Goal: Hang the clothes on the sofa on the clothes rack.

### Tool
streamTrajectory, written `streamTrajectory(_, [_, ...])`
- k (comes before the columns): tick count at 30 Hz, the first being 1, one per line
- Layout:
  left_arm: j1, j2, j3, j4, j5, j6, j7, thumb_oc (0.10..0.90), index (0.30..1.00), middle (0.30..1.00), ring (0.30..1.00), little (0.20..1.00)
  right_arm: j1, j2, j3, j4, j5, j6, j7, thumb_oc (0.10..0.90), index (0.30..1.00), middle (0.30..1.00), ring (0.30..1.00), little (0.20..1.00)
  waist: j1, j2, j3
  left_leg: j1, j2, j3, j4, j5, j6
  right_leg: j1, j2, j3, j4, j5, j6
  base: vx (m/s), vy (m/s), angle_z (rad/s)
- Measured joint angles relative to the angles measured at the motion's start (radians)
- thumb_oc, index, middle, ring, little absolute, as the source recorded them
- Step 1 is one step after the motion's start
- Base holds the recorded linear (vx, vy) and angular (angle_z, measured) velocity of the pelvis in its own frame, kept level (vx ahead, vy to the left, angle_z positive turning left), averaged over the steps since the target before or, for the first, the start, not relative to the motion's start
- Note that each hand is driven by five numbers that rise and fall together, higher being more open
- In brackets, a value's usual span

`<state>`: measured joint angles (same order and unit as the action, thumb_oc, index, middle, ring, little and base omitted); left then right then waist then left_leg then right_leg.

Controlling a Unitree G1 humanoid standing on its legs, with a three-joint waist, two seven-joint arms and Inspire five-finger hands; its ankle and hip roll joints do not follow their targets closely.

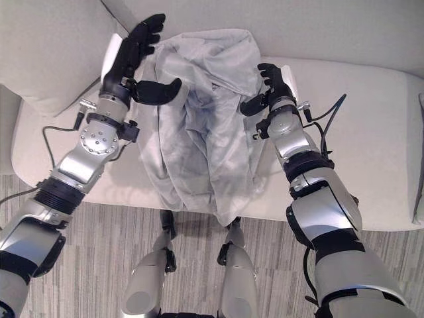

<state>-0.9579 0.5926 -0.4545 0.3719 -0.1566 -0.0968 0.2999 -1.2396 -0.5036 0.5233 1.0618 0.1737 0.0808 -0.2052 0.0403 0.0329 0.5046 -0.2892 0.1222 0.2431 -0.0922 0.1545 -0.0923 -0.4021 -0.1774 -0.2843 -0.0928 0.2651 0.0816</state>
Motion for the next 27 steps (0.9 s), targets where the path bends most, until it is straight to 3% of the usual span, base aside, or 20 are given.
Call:
streamTrajectory(6, [-0.021,0.024,-0.012,0.098,0.052,0.012,0.024,0.8,0.9,0.9,0.9,0.9,0.046,0.071,0.019,-0.069,0.0,-0.004,-0.002,0.8,0.9,0.9,0.9,0.9,-0.015,0.003,0.002,-0.017,0.001,0.0,0.0,0.004,-0.003,-0.017,0.001,0.002,0.0,0.0,0.0,0.0,0.0,0.0])
streamTrajectory(10, [-0.074,0.026,-0.076,0.152,0.053,0.02,0.035,0.8,0.9,0.9,0.9,0.9,0.044,0.079,0.059,-0.067,-0.004,-0.008,-0.012,0.8,0.9,0.9,0.9,0.9,-0.018,0.004,0.002,-0.046,0.001,-0.001,0.0,0.005,-0.003,-0.046,0.001,0.001,0.0,0.001,-0.001,0.0,0.0,0.01])
streamTrajectory(11, [-0.08,0.025,-0.084,0.156,0.053,0.02,0.035,0.8,0.9,0.9,0.9,0.9,0.042,0.079,0.059,-0.063,-0.004,-0.01,-0.016,0.751,0.827,0.827,0.827,0.827,-0.019,0.004,0.002,-0.048,0.001,-0.001,0.0,0.004,-0.003,-0.047,0.001,0.001,0.0,0.001,-0.001,-0.01,0.01,0.04])
streamTrajectory(12, [-0.11,0.022,-0.108,0.183,0.053,0.02,0.038,0.8,0.9,0.9,0.9,0.9,0.013,0.09,0.063,0.026,-0.015,-0.037,-0.017,0.4,0.3,0.3,0.3,0.3,-0.019,0.004,0.002,-0.053,0.0,-0.004,0.0,0.005,-0.003,-0.05,-0.001,-0.001,0.0,0.001,-0.001,0.0,0.0,0.0])
streamTrajectory(16, [-0.15,0.022,-0.122,0.188,0.089,0.023,0.048,0.8,0.9,0.9,0.9,0.9,-0.071,0.107,0.077,0.103,-0.068,-0.018,-0.021,0.4,0.3,0.3,0.3,0.3,-0.017,0.004,0.002,-0.07,0.0,-0.006,0.0,0.009,-0.003,-0.065,-0.001,-0.003,0.0,0.001,-0.001,0.01,0.007,0.03])
streamTrajectory(20, [-0.146,0.028,-0.119,0.184,0.097,0.04,0.066,0.8,0.9,0.9,0.9,0.9,0.021,0.102,0.072,0.038,-0.122,0.002,-0.03,0.4,0.3,0.3,0.3,0.3,-0.025,0.004,0.002,-0.071,0.0,-0.005,0.0,0.009,-0.003,-0.066,-0.002,-0.003,0.0,0.001,-0.001,0.01,0.005,0.01])
streamTrajectory(22, [-0.126,0.074,-0.117,0.18,0.129,0.054,0.066,0.8,0.9,0.9,0.9,0.9,0.191,0.074,0.043,-0.181,-0.122,-0.002,-0.047,0.4,0.3,0.3,0.3,0.3,-0.047,0.004,0.002,-0.071,0.0,-0.005,0.0,0.008,-0.003,-0.065,-0.003,-0.003,0.0,0.001,-0.001,0.05,0.006,0.03])
streamTrajectory(23, [-0.079,0.105,-0.058,0.152,0.151,0.058,0.066,0.8,0.9,0.9,0.9,0.9,0.417,0.025,-0.019,-0.488,-0.122,0.004,-0.058,0.4,0.3,0.3,0.3,0.3,-0.073,0.001,0.004,-0.07,0.0,-0.005,0.0,0.008,-0.003,-0.064,-0.002,-0.003,0.001,0.001,-0.001,0.07,-0.014,0.02])
streamTrajectory(25, [-0.001,0.148,-0.002,0.16,0.166,0.083,0.073,0.8,0.9,0.9,0.9,0.9,0.737,-0.028,-0.09,-0.778,-0.129,-0.032,-0.065,0.4,0.3,0.3,0.3,0.3,-0.117,-0.006,0.005,-0.052,0.0,0.003,0.0,0.007,-0.003,-0.051,-0.002,0.004,0.0,0.001,-0.001,0.06,-0.03,-0.07])
streamTrajectory(27, [0.011,0.129,0.0,0.167,0.167,0.085,0.073,0.8,0.9,0.9,0.9,0.9,0.857,-0.031,-0.236,-0.68,-0.13,-0.033,-0.091,0.4,0.3,0.3,0.3,0.3,-0.143,-0.014,0.009,-0.051,-0.003,0.012,-0.001,0.003,-0.002,-0.055,-0.002,0.02,0.0,0.001,-0.001,0.03,-0.028,-0.15])
